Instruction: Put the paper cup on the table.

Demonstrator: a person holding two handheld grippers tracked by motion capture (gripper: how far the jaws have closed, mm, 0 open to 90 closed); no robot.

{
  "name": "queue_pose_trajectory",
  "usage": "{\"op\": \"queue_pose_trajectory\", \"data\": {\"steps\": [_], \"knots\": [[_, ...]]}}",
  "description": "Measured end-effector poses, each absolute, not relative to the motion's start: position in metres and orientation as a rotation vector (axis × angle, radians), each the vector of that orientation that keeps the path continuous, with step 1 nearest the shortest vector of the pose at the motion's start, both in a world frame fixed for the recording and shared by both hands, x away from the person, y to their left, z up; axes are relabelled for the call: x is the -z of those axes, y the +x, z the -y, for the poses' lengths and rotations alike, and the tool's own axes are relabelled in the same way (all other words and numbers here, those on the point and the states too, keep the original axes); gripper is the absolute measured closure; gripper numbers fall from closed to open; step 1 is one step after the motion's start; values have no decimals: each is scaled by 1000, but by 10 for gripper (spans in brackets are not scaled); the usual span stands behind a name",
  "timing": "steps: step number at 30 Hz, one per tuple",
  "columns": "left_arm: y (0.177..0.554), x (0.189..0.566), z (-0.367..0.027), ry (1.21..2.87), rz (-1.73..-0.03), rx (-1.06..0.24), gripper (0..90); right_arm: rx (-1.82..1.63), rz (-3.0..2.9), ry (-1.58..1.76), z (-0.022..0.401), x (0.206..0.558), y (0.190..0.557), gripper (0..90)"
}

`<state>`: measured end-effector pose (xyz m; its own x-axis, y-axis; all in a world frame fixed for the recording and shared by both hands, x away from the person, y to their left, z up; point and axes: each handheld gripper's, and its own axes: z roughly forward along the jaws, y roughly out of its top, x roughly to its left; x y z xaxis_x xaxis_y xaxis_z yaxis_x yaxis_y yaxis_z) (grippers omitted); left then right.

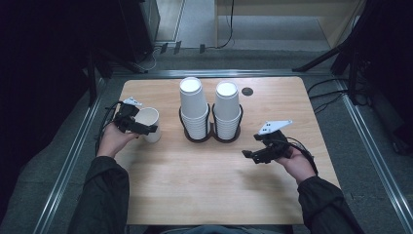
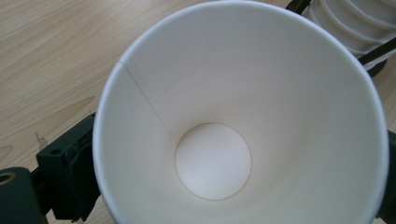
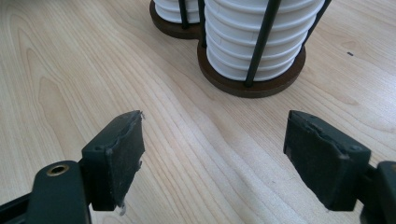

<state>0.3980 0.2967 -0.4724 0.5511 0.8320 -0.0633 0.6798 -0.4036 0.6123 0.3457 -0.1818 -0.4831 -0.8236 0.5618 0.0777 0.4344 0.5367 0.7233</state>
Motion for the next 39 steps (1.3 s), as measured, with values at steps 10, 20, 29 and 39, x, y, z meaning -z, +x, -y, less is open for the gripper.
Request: {"op": "queue_pose_trajectory", "data": {"steps": [10, 20, 29, 39], "knots": [[397, 466, -296, 2185, -1215, -330, 0, -1157, -2605, 856, 182, 483, 346, 205], [393, 451, -298, 2156, -1226, -333, 0, -1154, -2610, 848, 182, 483, 346, 205], [388, 438, -301, 2140, -1227, -339, 0, -1150, -2615, 842, 183, 483, 346, 205], [380, 419, -300, 2109, -1211, -343, 0, -1136, -2621, 838, 183, 483, 345, 205]]}}
